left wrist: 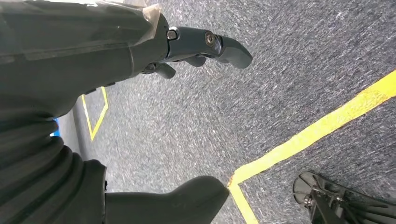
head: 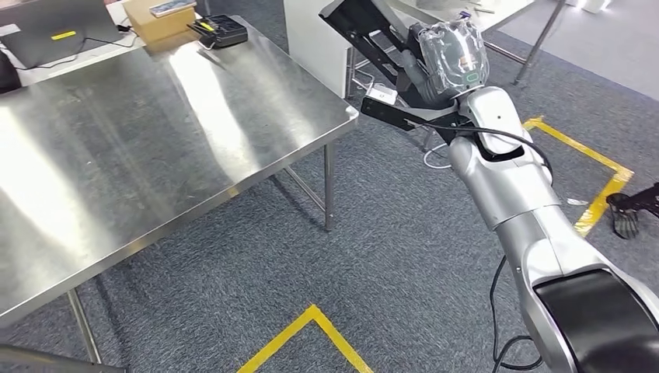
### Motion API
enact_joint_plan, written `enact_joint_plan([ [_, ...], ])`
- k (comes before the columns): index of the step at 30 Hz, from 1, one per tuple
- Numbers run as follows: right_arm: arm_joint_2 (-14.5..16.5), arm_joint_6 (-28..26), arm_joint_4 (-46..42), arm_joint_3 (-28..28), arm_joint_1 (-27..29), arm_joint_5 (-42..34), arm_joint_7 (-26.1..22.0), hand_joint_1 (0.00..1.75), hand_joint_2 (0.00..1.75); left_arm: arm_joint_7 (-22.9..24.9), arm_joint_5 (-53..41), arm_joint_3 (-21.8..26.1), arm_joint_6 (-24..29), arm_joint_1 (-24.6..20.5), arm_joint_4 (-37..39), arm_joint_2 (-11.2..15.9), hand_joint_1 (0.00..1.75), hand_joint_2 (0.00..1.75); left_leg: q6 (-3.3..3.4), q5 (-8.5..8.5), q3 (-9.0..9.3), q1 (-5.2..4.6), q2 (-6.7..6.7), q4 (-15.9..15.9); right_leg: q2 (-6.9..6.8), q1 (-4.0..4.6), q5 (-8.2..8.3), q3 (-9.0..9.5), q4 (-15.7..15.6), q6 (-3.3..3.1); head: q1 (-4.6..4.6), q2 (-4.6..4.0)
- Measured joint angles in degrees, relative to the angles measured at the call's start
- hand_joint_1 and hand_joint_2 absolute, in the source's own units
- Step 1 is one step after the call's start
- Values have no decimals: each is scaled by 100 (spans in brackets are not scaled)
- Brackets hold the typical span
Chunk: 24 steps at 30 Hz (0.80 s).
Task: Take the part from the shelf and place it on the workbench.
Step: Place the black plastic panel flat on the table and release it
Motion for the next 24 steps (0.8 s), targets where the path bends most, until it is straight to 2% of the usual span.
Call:
enact_joint_plan([
  [2, 48, -2, 32, 6, -11, 10, -34, 171, 175, 4, -1, 2, 2, 11, 0, 1, 0, 175, -71, 10, -25, 5, -58, -7, -28, 34, 34, 53, -81, -63, -1, 0],
  [3, 93, 0, 59, 14, -22, 23, -62, 171, 175, 12, -4, 3, 4, 20, 0, 8, 0, 175, -103, 8, -33, 19, -65, -10, -54, 15, 49, 59, -99, -101, -1, 0],
  [5, 252, -1, 141, 64, -66, 75, -112, 171, 175, 41, -10, 7, 16, 34, 0, 15, 0, 175, -171, -109, -104, 26, 61, 141, -101, -22, 80, 83, -147, -199, -18, 0],
  [6, 365, -8, 200, 108, -93, 112, -123, 171, 175, 58, -13, 11, 28, 31, 0, 19, 0, 175, -199, -254, -213, 31, 170, 386, -118, -40, 90, 90, -169, -245, -36, 0],
  [8, 615, -19, 326, 219, -125, 191, -130, 171, 175, 92, -12, 34, 61, 13, 0, 13, 0, 175, -252, -606, -567, 46, 342, 1117, -157, -12, 83, 98, -172, -300, -64, 0],
  [9, 745, -20, 394, 281, -125, 232, -127, 171, 175, 107, -9, 51, 82, 3, 0, 12, 0, 175, -271, -712, -728, 57, 373, 1425, -185, 1, 77, 100, -171, -309, -66, 0],
  [10, 878, -14, 453, 348, -118, 271, -121, 171, 175, 123, -4, 69, 104, -3, 0, 11, 0, 175, -283, -714, -804, 64, 384, 1548, -223, 11, 70, 103, -169, -317, -65, 0],
  [11, 997, -6, 504, 410, -113, 300, -113, 171, 175, 138, 3, 86, 126, -5, 0, 10, 0, 175, -288, -619, -772, 68, 396, 1461, -257, 18, 64, 107, -167, -323, -67, 0],
  [12, 1114, 7, 544, 466, -112, 321, -105, 171, 175, 152, 15, 103, 149, -6, 0, 10, 0, 175, -285, -447, -628, 71, 432, 1171, -292, 22, 53, 116, -166, -324, -68, 0],
  [13, 1217, 28, 574, 514, -122, 334, -101, 171, 175, 163, 26, 122, 171, -7, 0, 8, 0, 175, -272, -257, -417, 67, 533, 772, -328, 31, 42, 129, -166, -318, -71, 0],
  [15, 1386, 88, 633, 592, -167, 354, -95, 171, 175, 189, 40, 162, 207, -24, -1, 4, 0, 175, -229, -40, -85, 34, 697, 148, -400, 89, 8, 141, -158, -280, -69, 0],
  [16, 1462, 127, 663, 631, -189, 367, -93, 171, 175, 201, 42, 181, 217, -33, -1, -2, 0, 175, -202, -19, -20, 16, 734, 18, -441, 117, -5, 146, -160, -260, -63, 0],
  [18, 1610, 196, 713, 706, -214, 387, -94, 171, 175, 219, 42, 214, 224, -45, -1, -12, 0, 175, -139, -19, -15, -3, 642, -24, -530, 141, -30, 168, -170, -219, -41, 0],
  [19, 1671, 235, 728, 735, -218, 387, -98, 171, 175, 222, 42, 227, 224, -45, -1, -21, 0, 175, -102, -7, 2, 3, 600, -46, -529, 139, -59, 159, -142, -197, -41, 0],
  [21, 1772, 318, 745, 777, -243, 379, -113, 171, 175, 221, 40, 248, 223, -48, -2, -32, 0, 175, -18, 27, 37, 29, 517, -96, -395, 129, -246, 14, 199, -191, -35, 0],
  [23, 1821, 397, 765, 822, -261, 387, -133, 171, 175, 207, 34, 256, 217, -55, -2, -35, 0, 175, 30, 34, 44, 39, 418, -107, -229, 104, -564, -365, 981, -229, -25, 0],
  [24, 1832, 431, 779, 849, -255, 396, -143, 171, 175, 197, 32, 259, 210, -58, -2, -34, 0, 175, 37, 32, 44, 39, 361, -106, -198, 99, -680, -554, 1345, -231, -18, 0],
])
